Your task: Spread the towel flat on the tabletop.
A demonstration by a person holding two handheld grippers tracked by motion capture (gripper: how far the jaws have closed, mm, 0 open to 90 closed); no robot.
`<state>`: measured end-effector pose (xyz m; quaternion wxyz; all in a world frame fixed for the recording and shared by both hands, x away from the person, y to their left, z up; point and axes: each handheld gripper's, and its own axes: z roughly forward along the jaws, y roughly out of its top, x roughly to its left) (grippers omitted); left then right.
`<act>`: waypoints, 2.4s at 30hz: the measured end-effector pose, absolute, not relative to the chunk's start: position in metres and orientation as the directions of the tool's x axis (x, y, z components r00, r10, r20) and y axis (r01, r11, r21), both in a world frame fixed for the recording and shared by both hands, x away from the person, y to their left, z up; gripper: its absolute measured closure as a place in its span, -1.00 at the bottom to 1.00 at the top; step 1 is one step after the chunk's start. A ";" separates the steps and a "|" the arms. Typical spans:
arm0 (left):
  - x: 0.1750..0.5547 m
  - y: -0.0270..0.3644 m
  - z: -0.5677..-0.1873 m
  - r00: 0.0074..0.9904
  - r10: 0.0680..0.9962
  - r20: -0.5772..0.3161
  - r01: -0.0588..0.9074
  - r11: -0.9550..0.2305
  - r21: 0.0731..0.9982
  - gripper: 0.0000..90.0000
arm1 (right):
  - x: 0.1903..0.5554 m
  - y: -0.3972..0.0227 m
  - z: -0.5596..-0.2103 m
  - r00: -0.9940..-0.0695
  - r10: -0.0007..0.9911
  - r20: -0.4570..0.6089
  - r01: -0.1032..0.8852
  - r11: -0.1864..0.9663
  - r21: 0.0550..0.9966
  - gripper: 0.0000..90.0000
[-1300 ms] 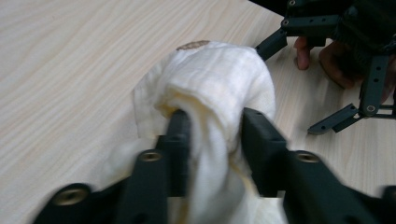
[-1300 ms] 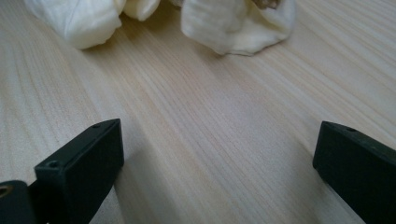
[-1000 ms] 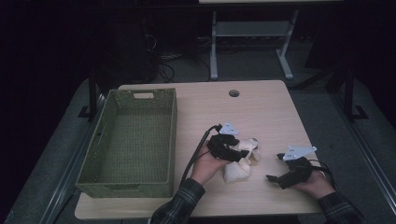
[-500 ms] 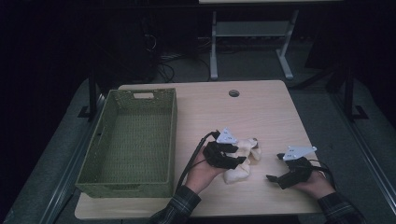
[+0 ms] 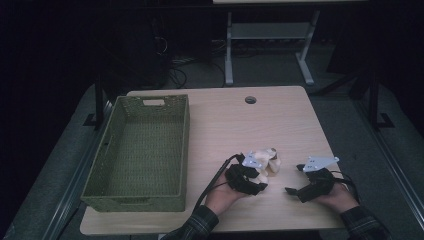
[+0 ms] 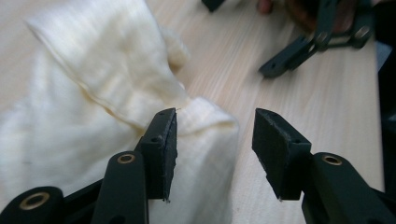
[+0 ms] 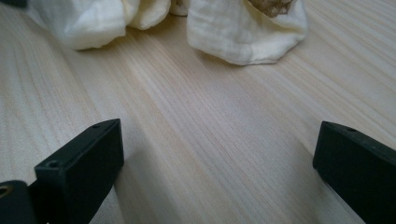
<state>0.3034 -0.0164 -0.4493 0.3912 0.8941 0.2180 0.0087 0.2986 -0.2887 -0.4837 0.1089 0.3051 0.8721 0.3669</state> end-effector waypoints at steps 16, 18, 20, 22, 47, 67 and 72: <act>0.311 -0.006 -0.433 0.897 0.414 -0.159 0.382 -0.542 0.748 0.93 | 0.299 -0.289 -0.484 -0.790 0.612 0.033 0.452 0.545 0.706 -0.97; 0.313 0.000 -0.424 0.893 0.422 -0.156 0.377 -0.513 0.771 0.93 | 0.299 -0.289 -0.484 -0.790 0.612 0.033 0.452 0.545 0.706 -0.97; 0.316 0.007 -0.416 0.885 0.435 -0.169 0.385 -0.477 0.790 0.93 | 0.299 -0.289 -0.484 -0.790 0.612 0.034 0.452 0.545 0.706 -0.97; 0.320 0.015 -0.409 0.872 0.459 -0.170 0.390 -0.443 0.807 0.93 | 0.299 -0.289 -0.484 -0.790 0.612 0.034 0.452 0.545 0.706 -0.97; 0.349 0.037 -0.396 0.805 0.570 -0.165 0.403 -0.321 0.857 0.93 | 0.316 -0.251 -0.457 -0.860 0.503 0.085 0.385 0.531 0.755 0.42; 0.349 0.038 -0.396 0.803 0.571 -0.169 0.404 -0.313 0.859 0.92 | 0.342 -0.226 -0.470 -0.865 0.484 0.131 0.426 0.570 0.703 0.94; 0.350 0.041 -0.395 0.797 0.579 -0.170 0.407 -0.307 0.861 0.92 | 0.340 -0.240 -0.464 -0.854 0.508 0.107 0.422 0.559 0.714 0.95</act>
